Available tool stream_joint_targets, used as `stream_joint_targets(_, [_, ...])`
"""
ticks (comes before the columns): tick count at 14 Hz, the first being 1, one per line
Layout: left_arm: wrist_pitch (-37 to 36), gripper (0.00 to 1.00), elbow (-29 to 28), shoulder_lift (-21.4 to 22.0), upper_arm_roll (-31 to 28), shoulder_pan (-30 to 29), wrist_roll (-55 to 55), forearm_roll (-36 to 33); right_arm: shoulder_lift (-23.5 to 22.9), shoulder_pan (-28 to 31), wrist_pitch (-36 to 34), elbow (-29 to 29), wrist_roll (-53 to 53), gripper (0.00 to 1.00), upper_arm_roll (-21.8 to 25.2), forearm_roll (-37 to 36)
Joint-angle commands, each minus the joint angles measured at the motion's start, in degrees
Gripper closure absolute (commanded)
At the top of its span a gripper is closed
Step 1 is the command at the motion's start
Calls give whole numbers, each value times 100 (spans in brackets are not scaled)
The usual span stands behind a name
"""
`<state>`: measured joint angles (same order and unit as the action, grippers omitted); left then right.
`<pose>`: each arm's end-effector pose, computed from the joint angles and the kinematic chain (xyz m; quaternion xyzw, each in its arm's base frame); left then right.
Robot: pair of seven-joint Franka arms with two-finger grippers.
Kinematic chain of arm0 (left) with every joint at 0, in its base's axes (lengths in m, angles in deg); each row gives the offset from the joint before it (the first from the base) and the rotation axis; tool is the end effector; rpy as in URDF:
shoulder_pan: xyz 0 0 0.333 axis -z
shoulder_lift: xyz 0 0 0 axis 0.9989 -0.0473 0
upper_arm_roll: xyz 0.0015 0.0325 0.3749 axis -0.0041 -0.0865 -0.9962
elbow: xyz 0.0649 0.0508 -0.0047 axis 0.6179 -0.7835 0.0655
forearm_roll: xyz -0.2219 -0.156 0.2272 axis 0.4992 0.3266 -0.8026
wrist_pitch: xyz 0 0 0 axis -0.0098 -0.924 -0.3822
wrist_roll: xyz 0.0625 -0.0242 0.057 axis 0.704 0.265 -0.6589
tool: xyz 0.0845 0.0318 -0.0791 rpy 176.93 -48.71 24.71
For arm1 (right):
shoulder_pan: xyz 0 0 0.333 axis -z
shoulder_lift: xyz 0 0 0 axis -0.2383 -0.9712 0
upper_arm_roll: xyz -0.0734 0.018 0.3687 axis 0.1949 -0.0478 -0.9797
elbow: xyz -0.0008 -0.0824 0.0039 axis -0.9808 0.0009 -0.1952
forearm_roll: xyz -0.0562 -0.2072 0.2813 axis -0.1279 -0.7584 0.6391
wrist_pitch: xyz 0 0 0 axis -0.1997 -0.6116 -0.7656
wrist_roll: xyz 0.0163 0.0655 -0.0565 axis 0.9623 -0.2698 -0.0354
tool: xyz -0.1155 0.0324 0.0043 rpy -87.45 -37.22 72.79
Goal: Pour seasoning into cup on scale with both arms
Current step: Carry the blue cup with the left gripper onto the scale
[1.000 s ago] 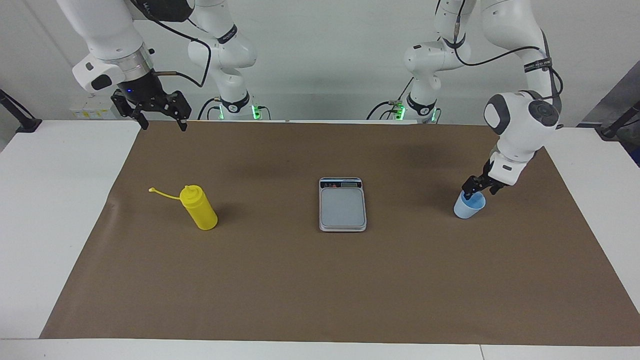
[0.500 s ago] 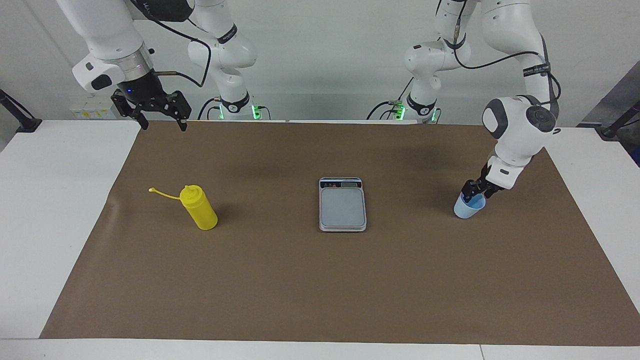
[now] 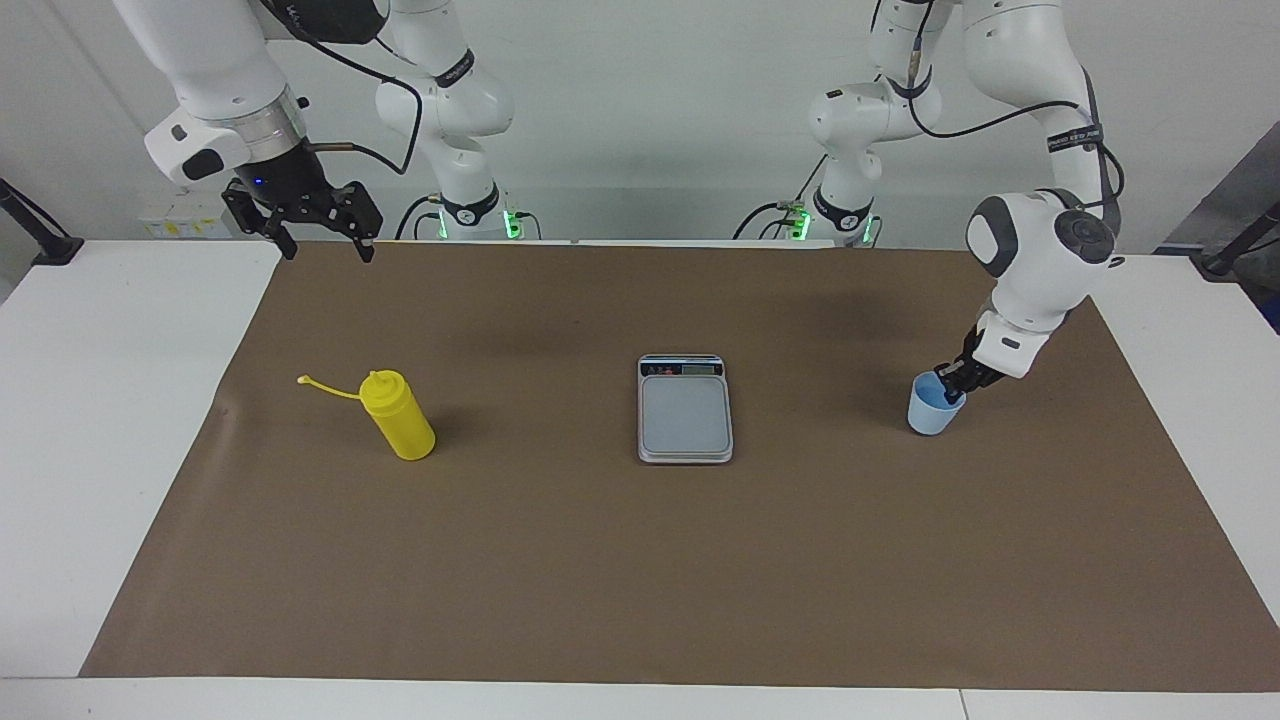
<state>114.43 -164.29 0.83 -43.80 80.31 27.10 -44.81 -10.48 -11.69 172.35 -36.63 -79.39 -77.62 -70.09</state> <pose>0.5183 0.0149 0.4325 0.9971 0.0751 0.0041 0.0126 0.4996 -0.0092 0.6849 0.9995 -0.0276 -0.0163 0.0026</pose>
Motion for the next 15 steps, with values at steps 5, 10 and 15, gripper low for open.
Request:
stream_joint_targets(5, [-2154,100,1838,-315,65,310,-72,-28,154,81,32,-184,39,0,-41,95])
stream_joint_targets(10, [-2588,100,2491,-447,65,1206,-1405,525,154,81,32,-184,39,0,-32,95])
stream_joint_targets(15, [-1648,100,2412,-509,82,2173,-2419,965,154,81,32,-184,39,0,-32,95])
